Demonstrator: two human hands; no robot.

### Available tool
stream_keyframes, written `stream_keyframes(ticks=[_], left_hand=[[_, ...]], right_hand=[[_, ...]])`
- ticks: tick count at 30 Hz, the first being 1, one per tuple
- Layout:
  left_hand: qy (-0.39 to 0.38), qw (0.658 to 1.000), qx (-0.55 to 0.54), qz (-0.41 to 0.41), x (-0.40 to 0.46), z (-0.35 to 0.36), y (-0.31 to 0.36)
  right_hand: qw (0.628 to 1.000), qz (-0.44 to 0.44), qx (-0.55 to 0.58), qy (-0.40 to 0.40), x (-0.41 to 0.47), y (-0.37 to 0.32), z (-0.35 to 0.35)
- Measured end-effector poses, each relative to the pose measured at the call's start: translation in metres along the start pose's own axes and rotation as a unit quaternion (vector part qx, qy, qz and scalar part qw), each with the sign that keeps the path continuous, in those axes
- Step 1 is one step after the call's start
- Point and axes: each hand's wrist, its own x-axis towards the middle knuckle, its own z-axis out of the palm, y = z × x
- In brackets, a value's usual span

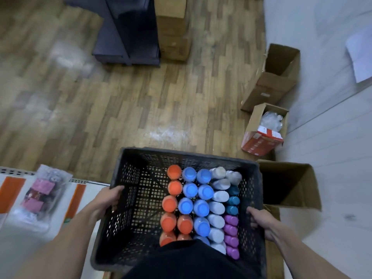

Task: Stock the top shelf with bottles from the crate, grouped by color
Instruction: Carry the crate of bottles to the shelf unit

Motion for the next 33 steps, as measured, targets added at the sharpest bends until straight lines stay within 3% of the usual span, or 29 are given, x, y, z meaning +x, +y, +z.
stream_keyframes(ticks=[6,18,33], left_hand=[[-0.010,1.000,-0.008,0.012,-0.006,0.015,0.021],[-0.058,0.993,0.001,0.103,0.038,0.020,0.145],[-0.125,0.984,0.038,0.124,0.170,-0.012,0.343]], right_hand=[[1.000,-0.009,0.020,-0.002,0.005,-0.017,-0.017],[0.992,-0.061,0.110,0.030,0.018,-0.094,-0.019],[0.982,-0.071,0.147,0.098,0.032,-0.266,0.040]])
